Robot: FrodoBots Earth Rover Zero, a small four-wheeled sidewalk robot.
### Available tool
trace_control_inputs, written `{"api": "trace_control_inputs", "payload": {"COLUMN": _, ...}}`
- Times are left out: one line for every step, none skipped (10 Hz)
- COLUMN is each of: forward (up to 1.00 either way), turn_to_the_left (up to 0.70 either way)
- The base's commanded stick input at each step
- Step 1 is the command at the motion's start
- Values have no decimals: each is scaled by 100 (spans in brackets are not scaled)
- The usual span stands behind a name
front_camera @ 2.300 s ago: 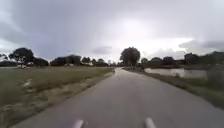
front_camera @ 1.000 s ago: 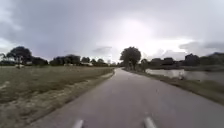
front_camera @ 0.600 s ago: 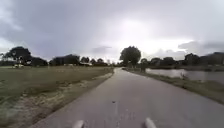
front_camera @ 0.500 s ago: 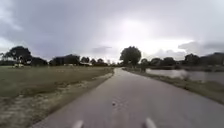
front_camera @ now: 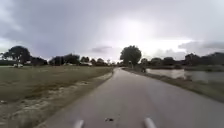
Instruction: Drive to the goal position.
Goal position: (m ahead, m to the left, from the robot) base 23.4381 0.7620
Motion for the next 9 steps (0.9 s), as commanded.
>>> {"api": "trace_control_inputs", "payload": {"forward": 100, "turn_to_the_left": 0}}
{"api": "trace_control_inputs", "payload": {"forward": 100, "turn_to_the_left": 0}}
{"api": "trace_control_inputs", "payload": {"forward": 100, "turn_to_the_left": 0}}
{"api": "trace_control_inputs", "payload": {"forward": 100, "turn_to_the_left": 0}}
{"api": "trace_control_inputs", "payload": {"forward": 100, "turn_to_the_left": 0}}
{"api": "trace_control_inputs", "payload": {"forward": 100, "turn_to_the_left": 0}}
{"api": "trace_control_inputs", "payload": {"forward": 100, "turn_to_the_left": 0}}
{"api": "trace_control_inputs", "payload": {"forward": 100, "turn_to_the_left": 0}}
{"api": "trace_control_inputs", "payload": {"forward": 100, "turn_to_the_left": 0}}
